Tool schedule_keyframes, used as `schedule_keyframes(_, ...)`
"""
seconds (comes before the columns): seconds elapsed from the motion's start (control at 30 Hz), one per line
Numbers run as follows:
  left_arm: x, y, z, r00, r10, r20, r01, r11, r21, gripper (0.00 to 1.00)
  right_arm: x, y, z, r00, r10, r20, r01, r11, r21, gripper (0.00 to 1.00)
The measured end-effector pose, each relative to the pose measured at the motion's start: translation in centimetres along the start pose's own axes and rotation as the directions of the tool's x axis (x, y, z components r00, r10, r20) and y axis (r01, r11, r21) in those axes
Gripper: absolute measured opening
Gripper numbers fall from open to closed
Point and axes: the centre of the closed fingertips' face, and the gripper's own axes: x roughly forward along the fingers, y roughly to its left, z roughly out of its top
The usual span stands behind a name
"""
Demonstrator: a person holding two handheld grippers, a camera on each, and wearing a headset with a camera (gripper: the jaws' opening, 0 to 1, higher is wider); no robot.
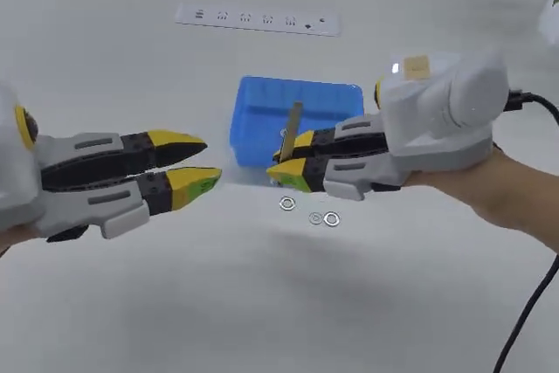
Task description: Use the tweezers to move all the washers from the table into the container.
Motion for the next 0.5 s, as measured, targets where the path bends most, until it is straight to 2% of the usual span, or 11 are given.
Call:
schedule_keyframes(0.3, -1.9, 0.4, -0.7, 0.9973, 0.067, 0.032, -0.066, 0.997, -0.041, 0.40, -1.6, -2.8, 3.0, 0.9984, -0.053, 0.018, 0.054, 0.997, -0.057, 0.10)
schedule_keyframes(0.4, -2.0, 0.6, -0.9, 0.9958, 0.084, 0.036, -0.082, 0.995, -0.056, 0.44, -1.6, -4.1, 3.1, 0.9974, -0.072, 0.011, 0.072, 0.995, -0.068, 0.10)
schedule_keyframes(0.5, -2.2, 0.7, -0.9, 0.9946, 0.099, 0.031, -0.097, 0.994, -0.054, 0.49, -1.2, -5.7, 2.6, 0.9959, -0.090, -0.011, 0.089, 0.993, -0.080, 0.10)
